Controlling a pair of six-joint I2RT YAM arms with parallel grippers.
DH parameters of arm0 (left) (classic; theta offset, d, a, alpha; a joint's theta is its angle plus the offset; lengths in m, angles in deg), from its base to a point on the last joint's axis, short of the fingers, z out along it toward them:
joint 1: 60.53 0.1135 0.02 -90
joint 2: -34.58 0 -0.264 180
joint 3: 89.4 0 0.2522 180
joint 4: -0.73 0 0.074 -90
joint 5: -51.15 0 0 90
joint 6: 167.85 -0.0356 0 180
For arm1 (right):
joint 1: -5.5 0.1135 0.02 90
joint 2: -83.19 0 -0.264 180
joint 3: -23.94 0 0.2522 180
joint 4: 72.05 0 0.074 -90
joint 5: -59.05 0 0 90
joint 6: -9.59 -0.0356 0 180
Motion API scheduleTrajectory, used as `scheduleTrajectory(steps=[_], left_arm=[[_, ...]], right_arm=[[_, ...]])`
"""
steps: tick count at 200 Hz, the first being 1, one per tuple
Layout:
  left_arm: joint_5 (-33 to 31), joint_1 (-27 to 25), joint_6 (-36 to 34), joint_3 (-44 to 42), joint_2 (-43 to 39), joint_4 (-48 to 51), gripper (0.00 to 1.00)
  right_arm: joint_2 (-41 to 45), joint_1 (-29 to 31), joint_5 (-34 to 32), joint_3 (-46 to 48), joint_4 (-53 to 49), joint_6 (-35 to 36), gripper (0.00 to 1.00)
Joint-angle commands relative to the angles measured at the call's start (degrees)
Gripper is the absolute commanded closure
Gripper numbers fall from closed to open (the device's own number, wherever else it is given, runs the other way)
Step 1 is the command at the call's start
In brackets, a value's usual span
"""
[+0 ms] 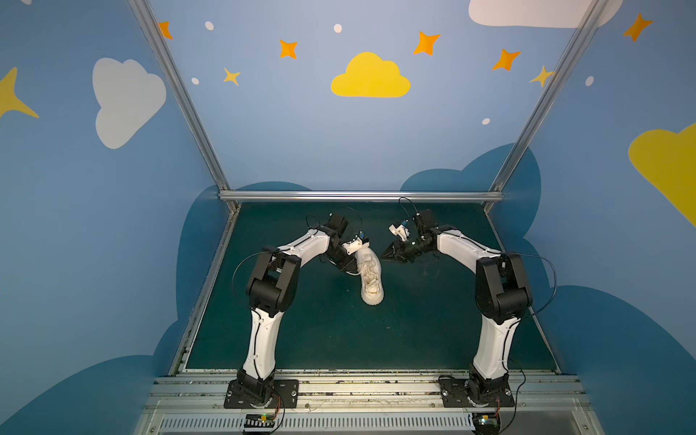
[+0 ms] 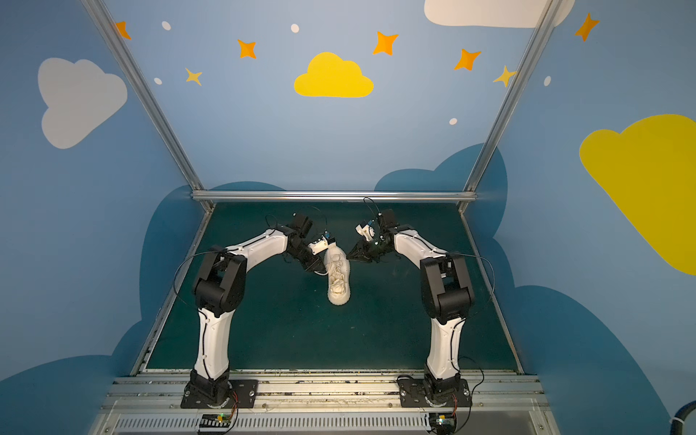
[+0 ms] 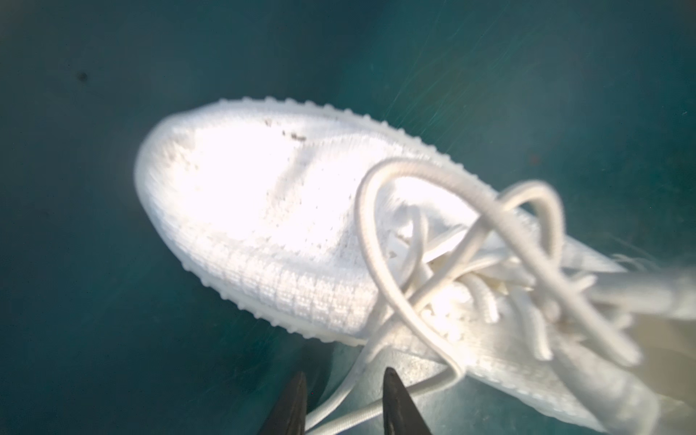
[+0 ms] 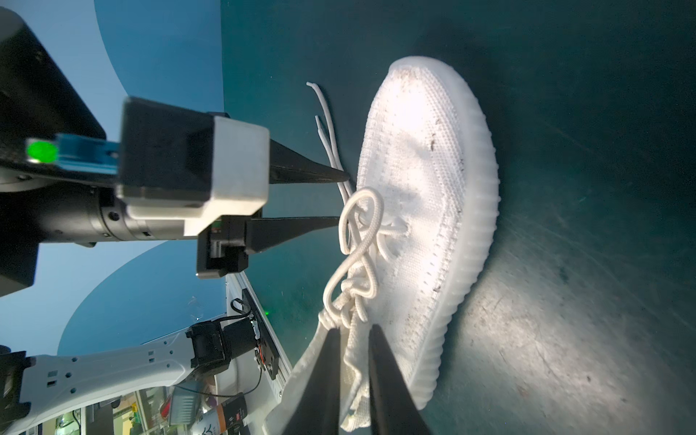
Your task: Tie the shoes
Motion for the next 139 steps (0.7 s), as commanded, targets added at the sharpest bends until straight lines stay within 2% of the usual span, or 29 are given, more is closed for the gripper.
scheduleTrajectory(steps=[1, 62, 139], left_arm=[[-1.4, -0.4, 0.6, 1.1, 0.7, 1.8, 0.63], [-1.2, -0.6, -0.2, 2.3, 1.5, 2.9, 0.75], [-2.2, -1.8, -1.3, 4.1, 3.2, 5.3, 0.76]], right_arm=[[2.2, -0.3, 1.1, 0.7, 0.1, 0.0, 0.84], [2.8, -0.4, 1.2, 1.4, 0.3, -0.1, 0.84], [3.6, -0.6, 1.2, 2.6, 0.4, 0.1, 0.84]])
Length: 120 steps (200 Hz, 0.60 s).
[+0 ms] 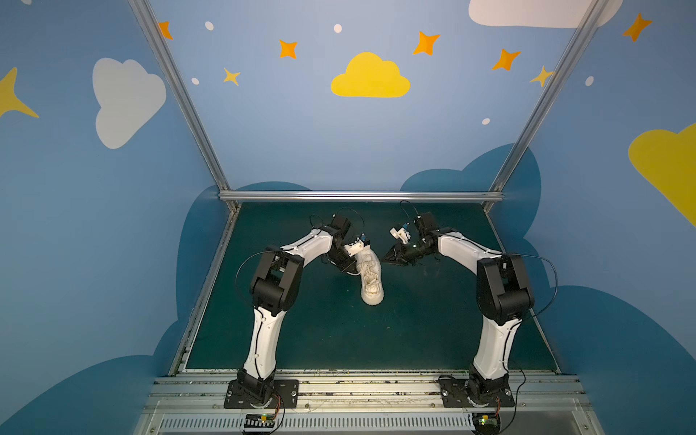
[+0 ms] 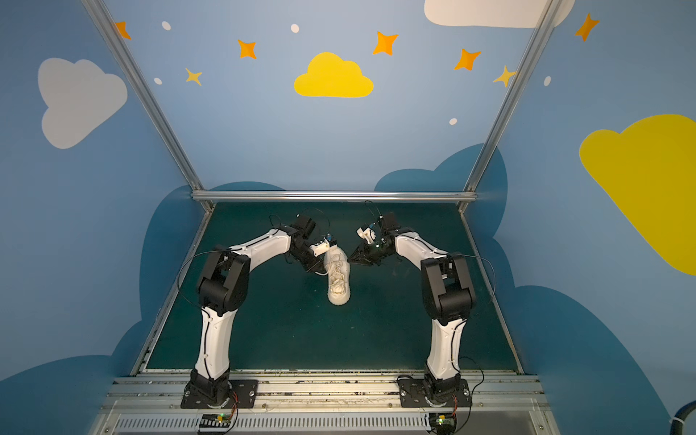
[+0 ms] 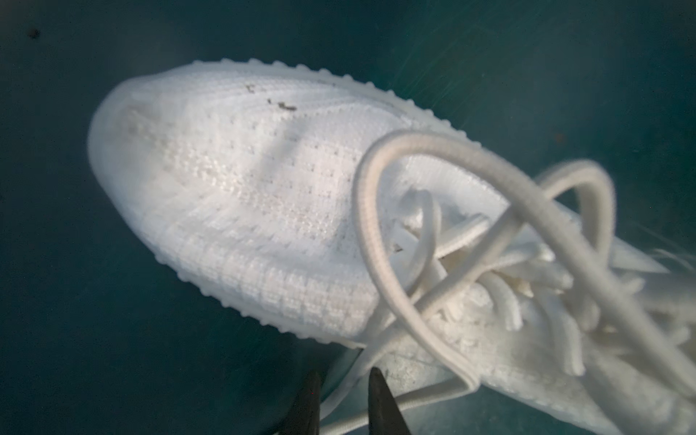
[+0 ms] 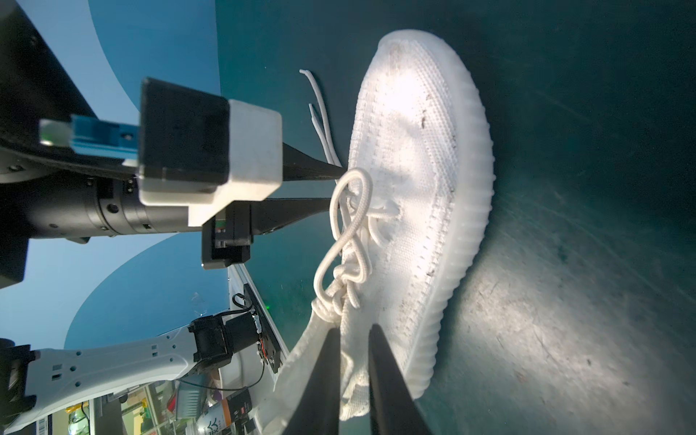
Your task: Tie the shoes
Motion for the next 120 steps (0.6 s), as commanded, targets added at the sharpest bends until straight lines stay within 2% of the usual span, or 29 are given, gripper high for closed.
scheduleTrajectory(steps=[1, 37, 56, 91, 120], left_arm=[[0.1, -0.5, -0.9, 1.7, 1.6, 2.3, 0.76], [0.1, -0.4, -1.0, 1.0, 0.9, 1.7, 0.92], [0.2, -0.3, -1.0, 0.0, -0.2, 0.2, 0.96], [0.5, -0.3, -1.6, 0.2, -2.6, -0.5, 0.97], [1.7, -0.4, -2.4, 2.1, -3.3, 2.2, 0.96]], right_arm=[[2.6, -0.3, 0.7, 0.4, 0.0, 0.1, 0.84], [2.7, -0.3, 0.7, 0.2, -0.2, 0.1, 0.84], [3.0, -0.1, 0.8, 0.2, -0.4, -0.3, 0.84], [4.0, 0.8, 0.8, 0.7, 0.1, -1.1, 0.86], [4.2, 1.9, 1.7, 1.5, 2.0, -3.4, 0.93]])
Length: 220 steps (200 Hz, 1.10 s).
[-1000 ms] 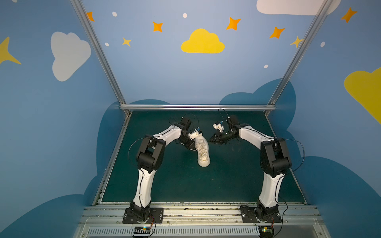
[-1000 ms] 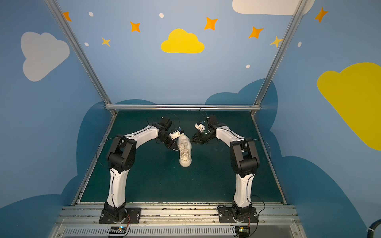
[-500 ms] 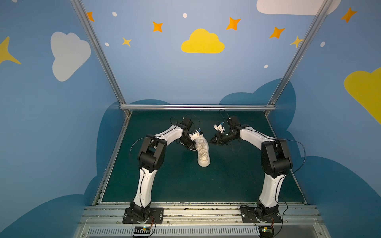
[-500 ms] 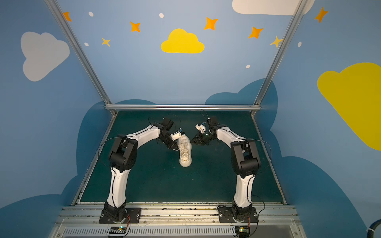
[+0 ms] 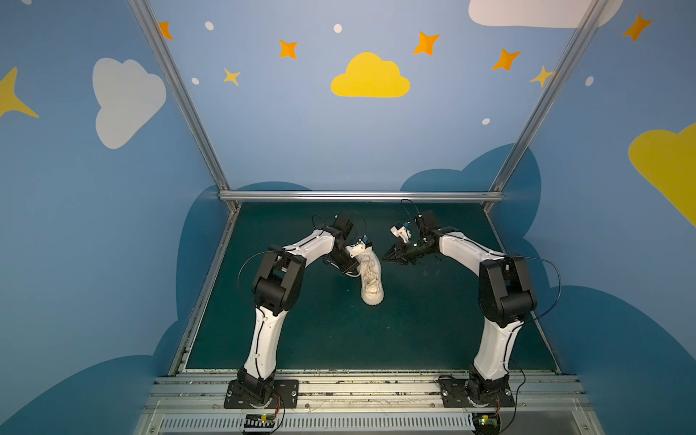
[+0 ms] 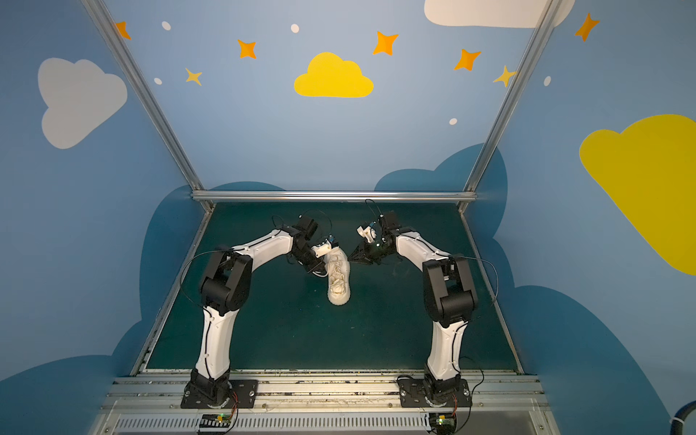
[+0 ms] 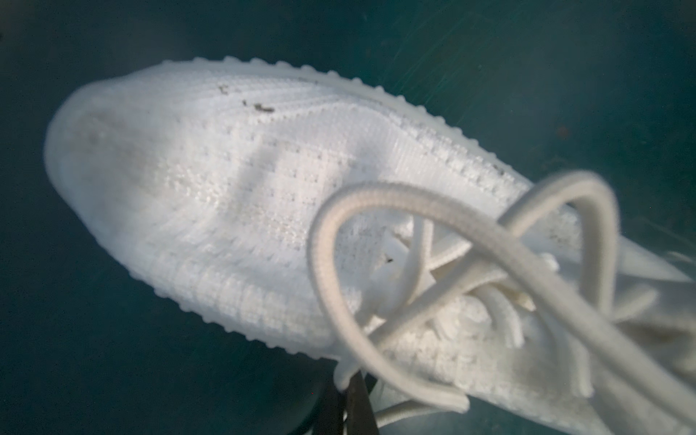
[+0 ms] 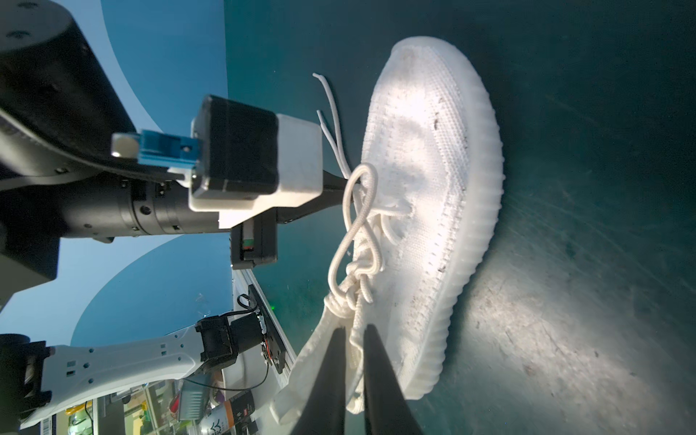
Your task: Tie the shoes
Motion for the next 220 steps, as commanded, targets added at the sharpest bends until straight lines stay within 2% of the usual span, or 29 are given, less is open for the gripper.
scheduleTrajectory(steps=[1, 51, 139, 185, 220], left_arm=[[1.9, -0.1, -1.5, 2.1, -3.4, 2.3, 0.96], [3.2, -0.4, -2.3, 2.6, -4.5, 4.6, 0.97], [4.2, -0.7, -1.8, 1.7, -5.2, 4.8, 0.97], [4.9, -0.7, -0.7, 0.0, -6.3, 2.8, 0.97], [5.0, -0.8, -0.6, -0.1, -6.1, 2.9, 0.97]], right_arm=[[2.3, 1.2, 1.4, 1.1, 1.7, -2.0, 0.93], [0.7, 3.8, 3.2, 2.1, 7.6, -6.7, 1.00], [-3.2, 4.7, 4.8, 2.3, 14.5, -12.1, 1.00], [-7.6, 4.4, 9.0, 1.7, 22.4, -16.7, 1.00], [-9.0, 4.4, 9.0, 0.6, 22.0, -16.6, 1.00]])
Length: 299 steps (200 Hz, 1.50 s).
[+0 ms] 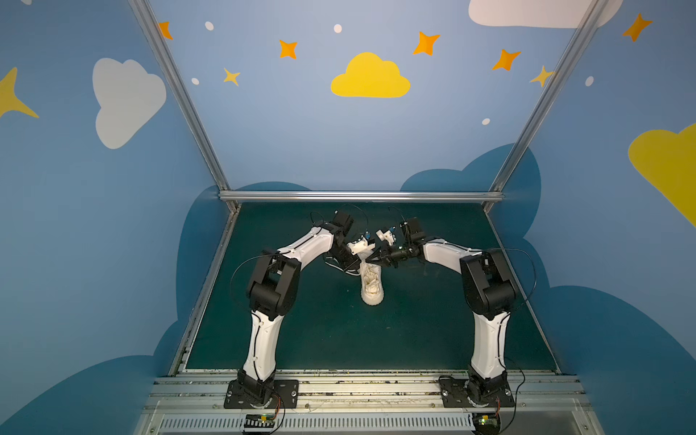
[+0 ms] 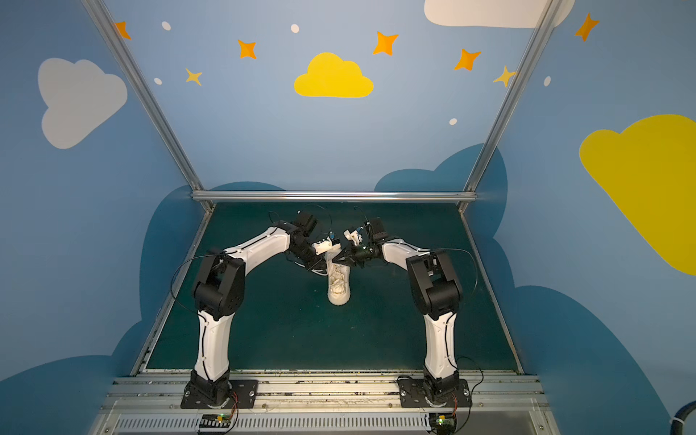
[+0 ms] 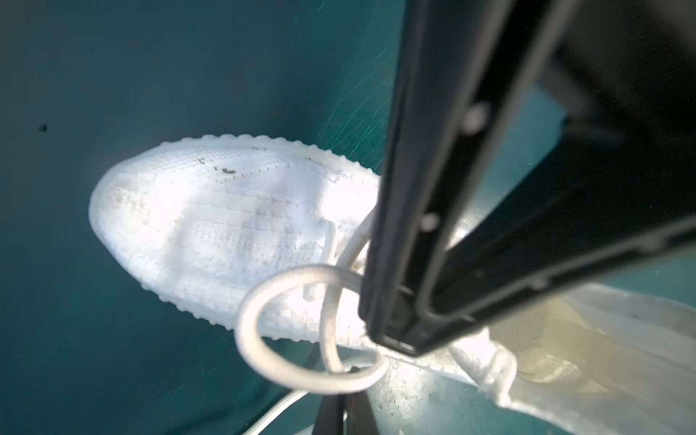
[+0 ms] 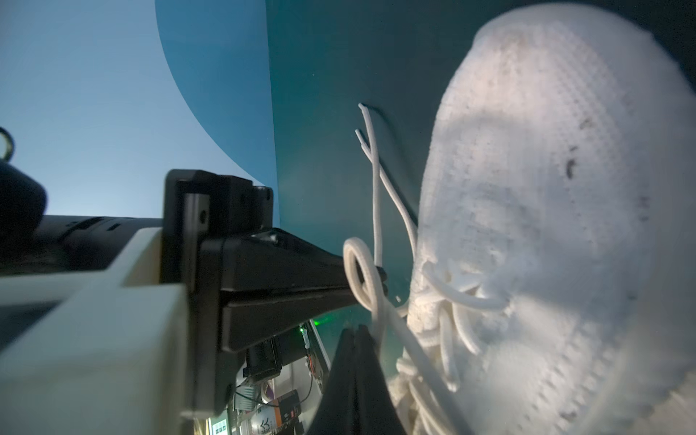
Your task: Tie the shoes
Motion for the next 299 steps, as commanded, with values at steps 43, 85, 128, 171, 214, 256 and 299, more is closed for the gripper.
scheduleTrajectory(steps=[43, 85, 128, 171, 214, 256, 299], left_arm=[[0.8, -0.2, 0.2, -2.8, -3.8, -1.8, 0.97], [-0.2, -0.3, -1.5, -5.6, -5.6, -3.5, 0.97], [-1.4, -0.7, -3.8, -5.2, -6.0, -2.6, 0.97], [-1.7, -1.6, -4.6, -5.5, -5.9, -3.4, 0.97], [-4.1, -2.4, -5.0, -6.3, -7.6, -5.2, 0.97], [-5.9, -2.4, -6.8, -5.4, -8.4, -3.4, 0.97], [-4.8, -2.8, -6.9, -4.4, -9.2, -3.4, 0.97]], right_arm=[[-1.8, -0.1, -4.0, -0.4, 0.0, -4.4, 0.97], [-2.4, -0.1, -6.0, 1.1, 1.3, -7.1, 0.94], [-1.8, -0.2, -5.7, 0.2, -0.5, -6.6, 0.95], [-2.4, -0.2, -3.3, -2.0, -1.0, -7.4, 0.96], [-4.2, -0.1, -4.4, -1.5, -1.7, -8.9, 0.96], [-3.2, -0.6, -4.7, 2.0, 1.0, -10.6, 0.95], [-2.0, -0.7, -3.1, 1.6, 1.2, -10.1, 0.95]])
